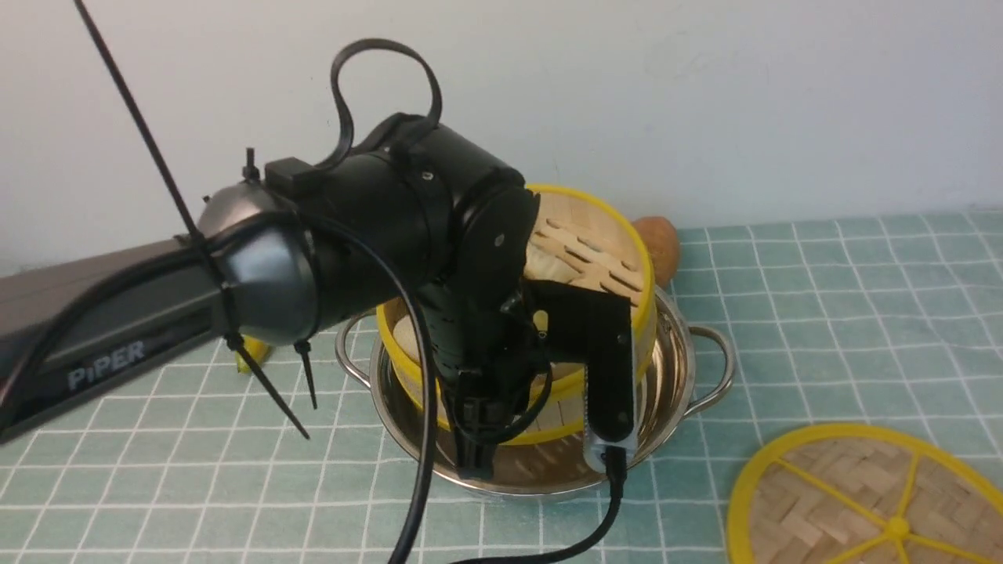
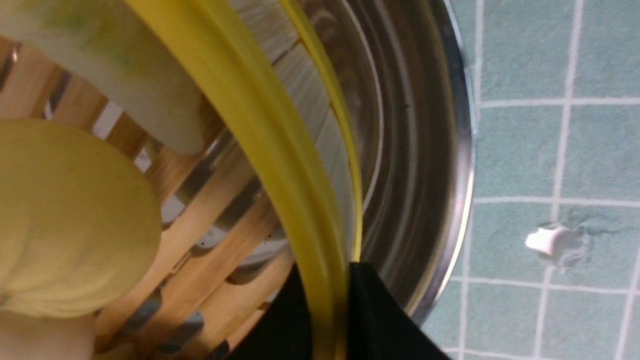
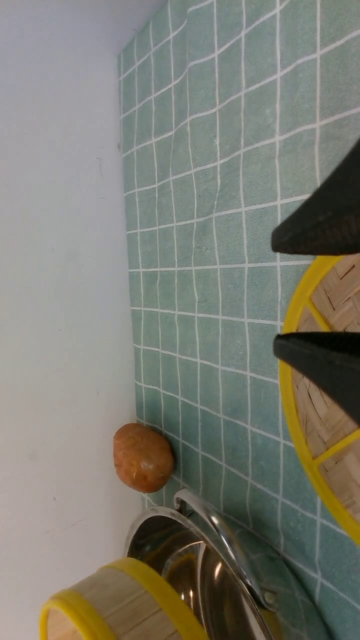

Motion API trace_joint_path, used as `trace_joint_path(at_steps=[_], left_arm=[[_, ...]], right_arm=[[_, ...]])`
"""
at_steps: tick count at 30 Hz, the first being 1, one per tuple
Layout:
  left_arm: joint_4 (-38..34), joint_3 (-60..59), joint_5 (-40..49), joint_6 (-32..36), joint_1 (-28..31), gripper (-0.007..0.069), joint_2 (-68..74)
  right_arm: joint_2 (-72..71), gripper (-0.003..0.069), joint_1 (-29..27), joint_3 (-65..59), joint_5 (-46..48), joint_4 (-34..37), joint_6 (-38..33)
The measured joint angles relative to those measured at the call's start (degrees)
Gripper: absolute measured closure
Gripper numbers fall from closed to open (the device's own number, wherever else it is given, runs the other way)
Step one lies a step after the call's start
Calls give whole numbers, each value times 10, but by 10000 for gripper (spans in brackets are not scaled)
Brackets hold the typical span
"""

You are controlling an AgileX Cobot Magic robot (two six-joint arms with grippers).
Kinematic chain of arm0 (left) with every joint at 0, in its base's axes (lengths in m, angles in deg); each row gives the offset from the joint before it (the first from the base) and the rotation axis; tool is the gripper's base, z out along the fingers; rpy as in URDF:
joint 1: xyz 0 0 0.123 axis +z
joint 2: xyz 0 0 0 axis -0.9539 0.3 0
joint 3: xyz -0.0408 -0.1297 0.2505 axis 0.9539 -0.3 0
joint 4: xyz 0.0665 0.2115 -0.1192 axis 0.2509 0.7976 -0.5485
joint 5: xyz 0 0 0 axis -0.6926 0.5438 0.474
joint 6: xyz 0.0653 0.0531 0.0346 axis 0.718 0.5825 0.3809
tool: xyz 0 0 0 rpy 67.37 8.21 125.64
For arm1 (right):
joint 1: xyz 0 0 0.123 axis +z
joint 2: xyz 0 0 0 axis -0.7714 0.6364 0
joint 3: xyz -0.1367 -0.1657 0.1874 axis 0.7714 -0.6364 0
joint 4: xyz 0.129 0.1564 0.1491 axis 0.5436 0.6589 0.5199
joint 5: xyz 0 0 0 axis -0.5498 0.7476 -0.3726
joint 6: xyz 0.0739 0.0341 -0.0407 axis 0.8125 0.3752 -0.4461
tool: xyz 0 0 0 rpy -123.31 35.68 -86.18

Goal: Place the steamer in the pot on the blue tablecloth, and put the lid on the steamer.
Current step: 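Place the bamboo steamer basket with dumplings into the steel pot with the left gripper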

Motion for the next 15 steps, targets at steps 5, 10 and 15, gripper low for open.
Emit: trace_joint_path(at_steps=[5,10,15], left_arm=[[-5,0,-5,0,0,574,16],[-21,0,-13,0,0,574,32],[-27,0,-20,0,0,574,44]], right_arm=[[0,419,0,0,0,0,0],[0,419,0,0,0,0,0],[0,419,0,0,0,0,0]])
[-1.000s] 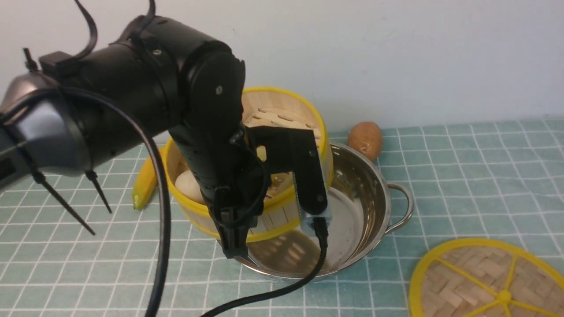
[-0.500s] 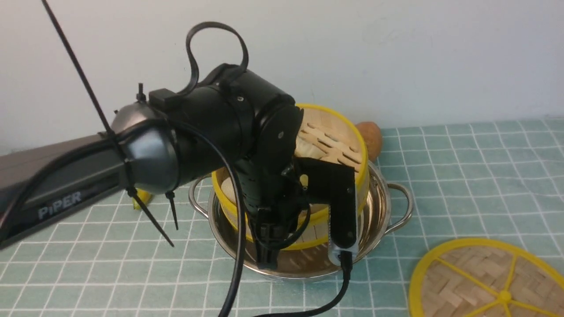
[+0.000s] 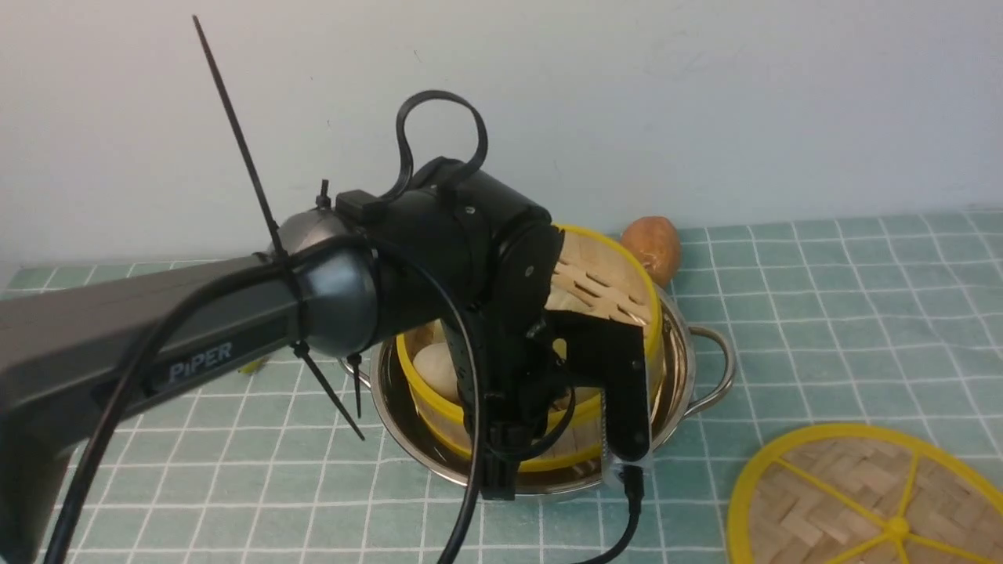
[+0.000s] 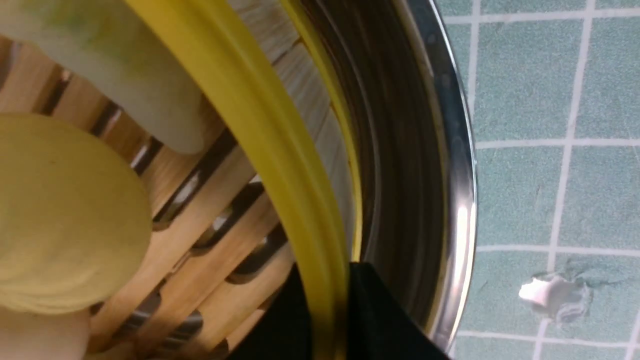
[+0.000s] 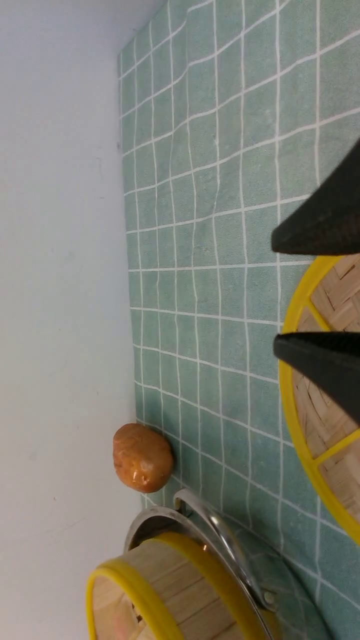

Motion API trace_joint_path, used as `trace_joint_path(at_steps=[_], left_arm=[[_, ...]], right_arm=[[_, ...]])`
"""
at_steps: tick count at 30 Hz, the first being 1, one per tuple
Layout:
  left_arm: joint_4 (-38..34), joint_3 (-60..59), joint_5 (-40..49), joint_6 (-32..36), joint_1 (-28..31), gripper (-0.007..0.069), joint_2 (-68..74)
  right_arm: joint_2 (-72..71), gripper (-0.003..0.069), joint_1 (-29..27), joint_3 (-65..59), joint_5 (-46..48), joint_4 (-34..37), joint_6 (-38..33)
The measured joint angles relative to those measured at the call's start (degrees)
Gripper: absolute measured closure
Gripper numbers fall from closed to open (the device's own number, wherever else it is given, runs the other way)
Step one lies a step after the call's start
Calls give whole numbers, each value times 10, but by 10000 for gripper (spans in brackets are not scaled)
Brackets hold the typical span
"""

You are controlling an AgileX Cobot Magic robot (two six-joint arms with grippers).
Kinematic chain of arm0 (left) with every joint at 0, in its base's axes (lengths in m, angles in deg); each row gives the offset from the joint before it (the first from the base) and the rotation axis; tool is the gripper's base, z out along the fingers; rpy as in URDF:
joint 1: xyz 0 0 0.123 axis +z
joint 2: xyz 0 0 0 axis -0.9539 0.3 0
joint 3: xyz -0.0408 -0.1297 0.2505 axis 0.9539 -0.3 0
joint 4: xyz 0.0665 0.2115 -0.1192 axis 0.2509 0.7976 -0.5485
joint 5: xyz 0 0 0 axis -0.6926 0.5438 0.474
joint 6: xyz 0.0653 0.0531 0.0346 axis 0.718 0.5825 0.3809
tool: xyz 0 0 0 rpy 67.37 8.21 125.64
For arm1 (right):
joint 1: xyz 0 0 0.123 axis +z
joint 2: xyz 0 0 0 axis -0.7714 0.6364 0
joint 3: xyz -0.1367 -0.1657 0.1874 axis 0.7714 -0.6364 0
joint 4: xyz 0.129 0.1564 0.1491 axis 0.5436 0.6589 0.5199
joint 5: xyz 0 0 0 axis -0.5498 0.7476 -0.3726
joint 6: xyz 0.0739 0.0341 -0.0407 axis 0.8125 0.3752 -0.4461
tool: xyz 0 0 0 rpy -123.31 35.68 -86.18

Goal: Place the steamer in the pot on the blue tablecloth, and put the lid on the steamer.
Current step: 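Place the bamboo steamer basket with dumplings into the steel pot with the left gripper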

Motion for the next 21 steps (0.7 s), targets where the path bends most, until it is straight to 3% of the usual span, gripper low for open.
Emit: trace_joint_path(at_steps=[13,18,21], left_arm=[[-2,0,-20,-10,0,567,24],[1,1,-11,-21,0,501,24],[4,1,1,-23,0,408,24]], right_arm=[[0,419,0,0,0,0,0],[0,419,0,0,0,0,0],[0,419,0,0,0,0,0]])
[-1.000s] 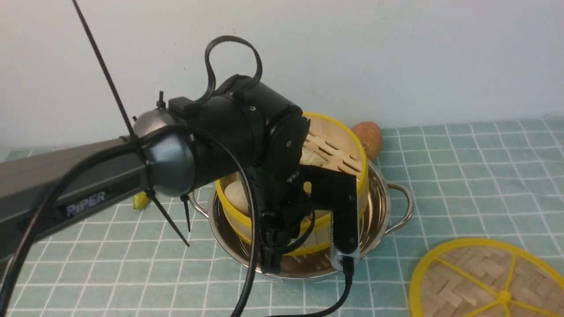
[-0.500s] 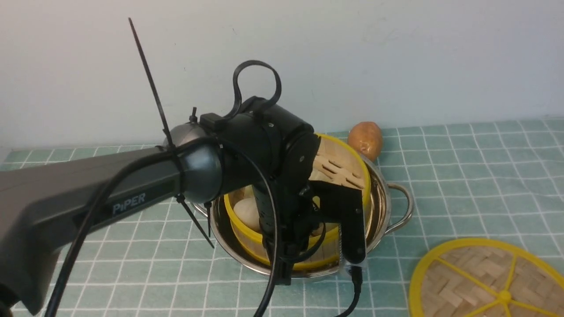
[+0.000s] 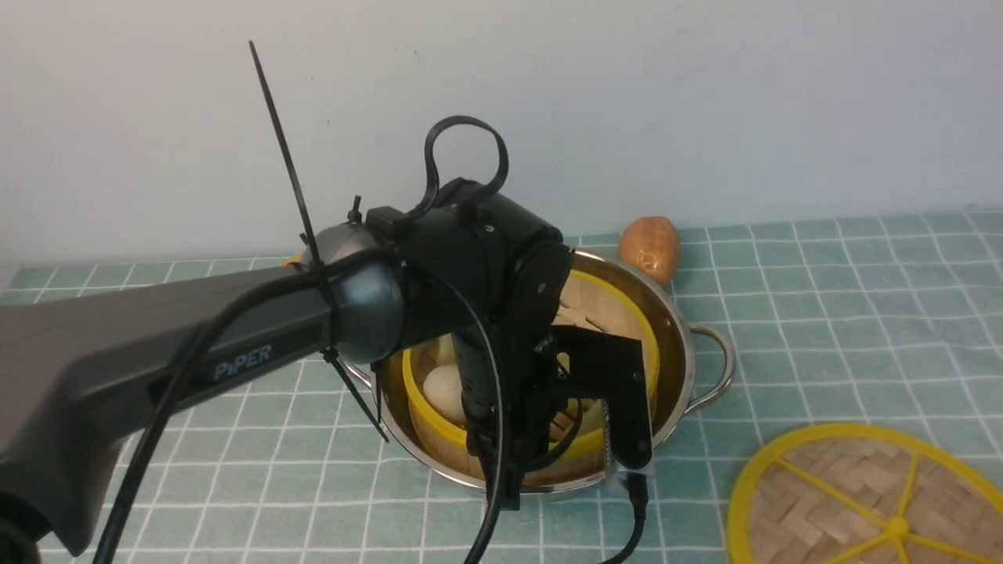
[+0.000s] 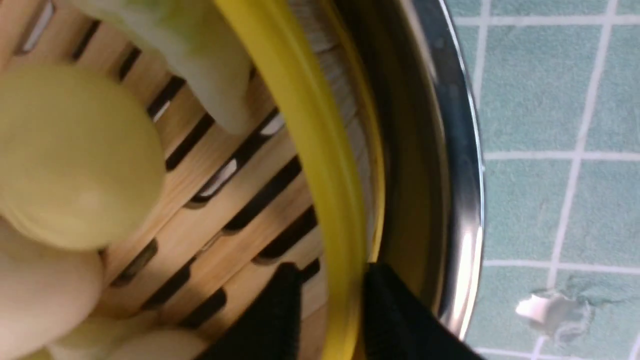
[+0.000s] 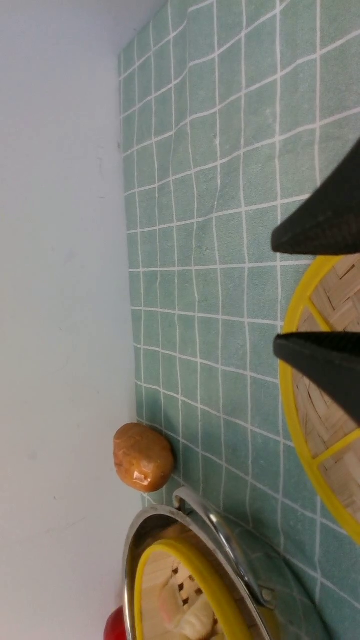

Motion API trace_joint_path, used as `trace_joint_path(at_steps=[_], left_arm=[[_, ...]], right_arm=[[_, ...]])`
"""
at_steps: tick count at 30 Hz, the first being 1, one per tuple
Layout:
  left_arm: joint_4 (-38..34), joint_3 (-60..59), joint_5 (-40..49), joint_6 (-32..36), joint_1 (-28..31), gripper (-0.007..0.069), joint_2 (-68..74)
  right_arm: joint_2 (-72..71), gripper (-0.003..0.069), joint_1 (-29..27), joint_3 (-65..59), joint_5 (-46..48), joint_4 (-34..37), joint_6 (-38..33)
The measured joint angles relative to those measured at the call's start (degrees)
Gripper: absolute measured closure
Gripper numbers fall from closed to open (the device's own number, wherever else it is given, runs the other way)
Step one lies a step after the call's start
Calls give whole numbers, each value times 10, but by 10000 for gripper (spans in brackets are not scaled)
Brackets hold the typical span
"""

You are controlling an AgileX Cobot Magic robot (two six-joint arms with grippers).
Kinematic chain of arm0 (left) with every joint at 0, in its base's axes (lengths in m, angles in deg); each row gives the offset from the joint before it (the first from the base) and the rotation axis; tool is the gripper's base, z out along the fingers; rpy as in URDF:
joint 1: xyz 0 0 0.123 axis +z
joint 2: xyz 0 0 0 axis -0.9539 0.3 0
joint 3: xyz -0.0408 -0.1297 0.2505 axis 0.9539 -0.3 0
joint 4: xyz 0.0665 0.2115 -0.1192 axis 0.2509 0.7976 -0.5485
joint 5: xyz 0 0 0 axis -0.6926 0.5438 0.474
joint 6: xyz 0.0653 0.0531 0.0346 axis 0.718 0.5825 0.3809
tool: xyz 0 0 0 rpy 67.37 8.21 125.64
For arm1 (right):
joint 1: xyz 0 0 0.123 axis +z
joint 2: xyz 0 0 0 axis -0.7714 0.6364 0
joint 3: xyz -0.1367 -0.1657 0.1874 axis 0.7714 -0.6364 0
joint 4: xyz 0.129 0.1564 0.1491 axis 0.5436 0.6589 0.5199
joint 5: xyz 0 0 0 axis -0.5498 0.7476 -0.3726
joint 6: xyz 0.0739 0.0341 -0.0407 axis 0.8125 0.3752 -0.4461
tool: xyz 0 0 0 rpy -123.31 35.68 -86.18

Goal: Place the steamer in the pot on the blue tablecloth, and put the lid on the steamer.
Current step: 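Place the bamboo steamer basket with dumplings into the steel pot with the left gripper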

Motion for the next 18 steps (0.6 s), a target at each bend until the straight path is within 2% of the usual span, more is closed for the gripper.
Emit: trace_joint_path(at_steps=[1,3,4,5,8,13,18], left_arm=[[3,3,0,-1,0,340,0],[5,4,0,-4,0,274,-1],[5,4,0,-4,0,267,-1],[7,4,0,-8,0,216,-2],[13,9,2,-25,0,146,-11],[46,33,10,-56,0,111,-41],[128,84,39,-135,0,109,-103]], right_arm=[[0,419,0,0,0,0,0],[0,419,0,0,0,0,0],[0,419,0,0,0,0,0],[0,419,0,0,0,0,0],[0,419,0,0,0,0,0],[0,419,0,0,0,0,0],[0,419,0,0,0,0,0]])
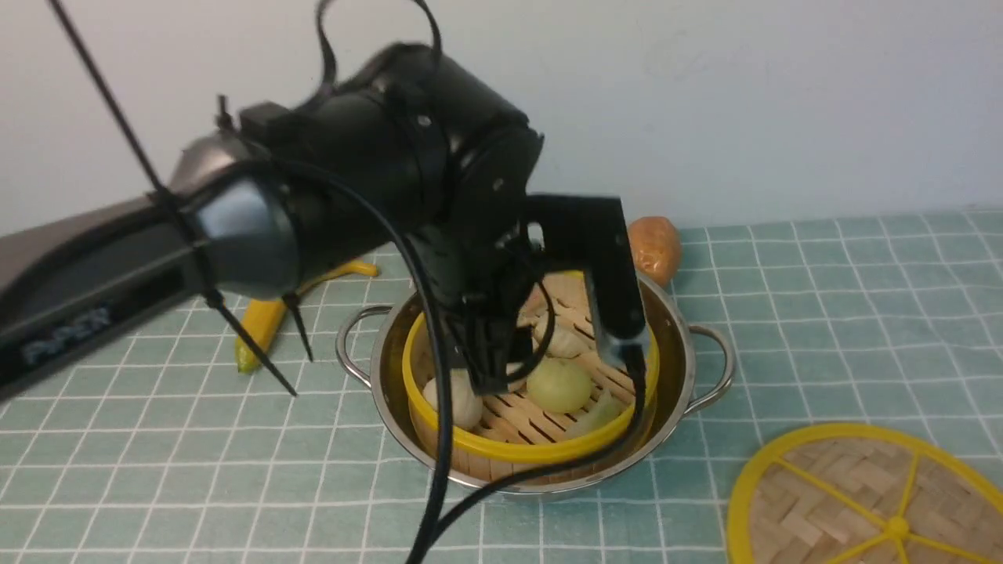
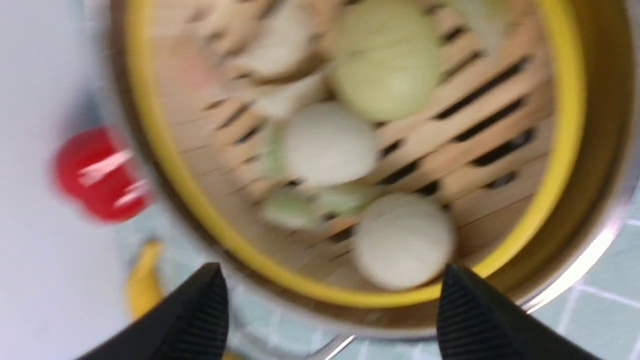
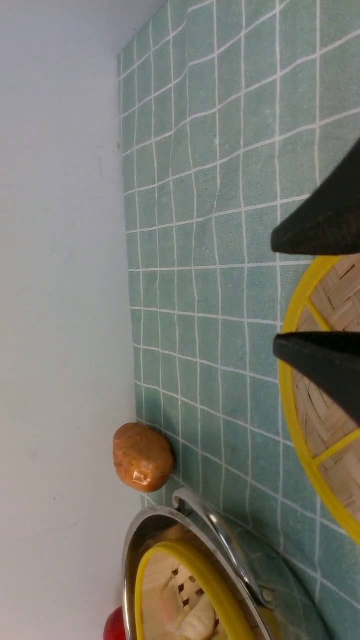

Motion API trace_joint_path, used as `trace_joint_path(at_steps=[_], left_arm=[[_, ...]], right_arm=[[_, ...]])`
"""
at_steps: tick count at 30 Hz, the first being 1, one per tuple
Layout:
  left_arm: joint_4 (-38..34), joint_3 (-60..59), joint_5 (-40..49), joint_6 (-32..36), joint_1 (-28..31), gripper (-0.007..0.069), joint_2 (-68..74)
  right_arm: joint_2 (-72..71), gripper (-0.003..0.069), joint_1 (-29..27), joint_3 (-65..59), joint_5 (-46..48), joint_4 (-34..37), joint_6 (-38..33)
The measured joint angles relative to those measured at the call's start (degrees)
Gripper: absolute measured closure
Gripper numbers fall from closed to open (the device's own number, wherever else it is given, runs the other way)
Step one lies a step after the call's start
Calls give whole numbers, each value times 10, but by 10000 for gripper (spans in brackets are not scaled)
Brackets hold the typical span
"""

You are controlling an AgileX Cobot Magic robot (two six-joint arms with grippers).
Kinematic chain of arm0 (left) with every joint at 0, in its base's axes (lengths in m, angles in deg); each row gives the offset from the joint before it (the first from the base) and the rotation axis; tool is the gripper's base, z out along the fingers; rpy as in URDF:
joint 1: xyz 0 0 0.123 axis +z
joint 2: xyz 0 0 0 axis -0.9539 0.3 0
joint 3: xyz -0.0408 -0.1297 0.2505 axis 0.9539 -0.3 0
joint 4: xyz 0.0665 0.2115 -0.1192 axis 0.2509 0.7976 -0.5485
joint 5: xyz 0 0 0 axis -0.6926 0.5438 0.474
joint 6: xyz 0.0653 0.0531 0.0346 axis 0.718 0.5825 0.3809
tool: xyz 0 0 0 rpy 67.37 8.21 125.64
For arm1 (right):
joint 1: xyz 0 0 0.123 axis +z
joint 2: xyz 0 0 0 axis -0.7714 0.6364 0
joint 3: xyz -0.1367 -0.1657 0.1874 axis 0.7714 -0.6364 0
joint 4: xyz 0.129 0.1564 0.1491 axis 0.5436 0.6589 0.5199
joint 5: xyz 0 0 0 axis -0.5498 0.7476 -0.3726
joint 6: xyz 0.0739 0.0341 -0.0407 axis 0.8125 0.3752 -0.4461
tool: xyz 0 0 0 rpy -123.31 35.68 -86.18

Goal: Place the steamer in the pot on the blue tablecloth, and put the lid on the steamer.
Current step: 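Move the gripper down to the bamboo steamer lid and grasp its center knob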

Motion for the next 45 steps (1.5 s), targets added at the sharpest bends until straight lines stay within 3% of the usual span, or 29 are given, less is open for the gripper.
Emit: trace_joint_path(at_steps=[3,5,9,11,12,14,19,29,33,37,39,41,45], left_arm=[[45,22,15,-57,0,124,-43],[85,35,19,-113,0,176,-83],[118,42,25,-180,0,334,-146],[120,43,29,-244,0,522,-203],[119,43,29,-249,0,534,-207],[117,43,29,-309,0,631,-253],[119,43,29,-352,0,648,-300],[108,41,39,-372,2,644,-315],[71,4,38,-385,41,637,-318],[-6,-102,-37,-387,133,633,-347],[-76,-227,-138,-382,225,631,-389],[-97,-276,-178,-376,258,625,-409],[-154,-504,-343,-352,379,612,-522]], right_arm=[[0,419,0,0,0,0,0],[0,419,0,0,0,0,0],[0,419,0,0,0,0,0],[0,419,0,0,0,0,0],[0,419,0,0,0,0,0],[0,419,0,0,0,0,0],[0,419,0,0,0,0,0],[0,419,0,0,0,0,0],[0,419,0,0,0,0,0],[0,419,0,0,0,0,0],[0,419,0,0,0,0,0],[0,419,0,0,0,0,0],[0,419,0,0,0,0,0]])
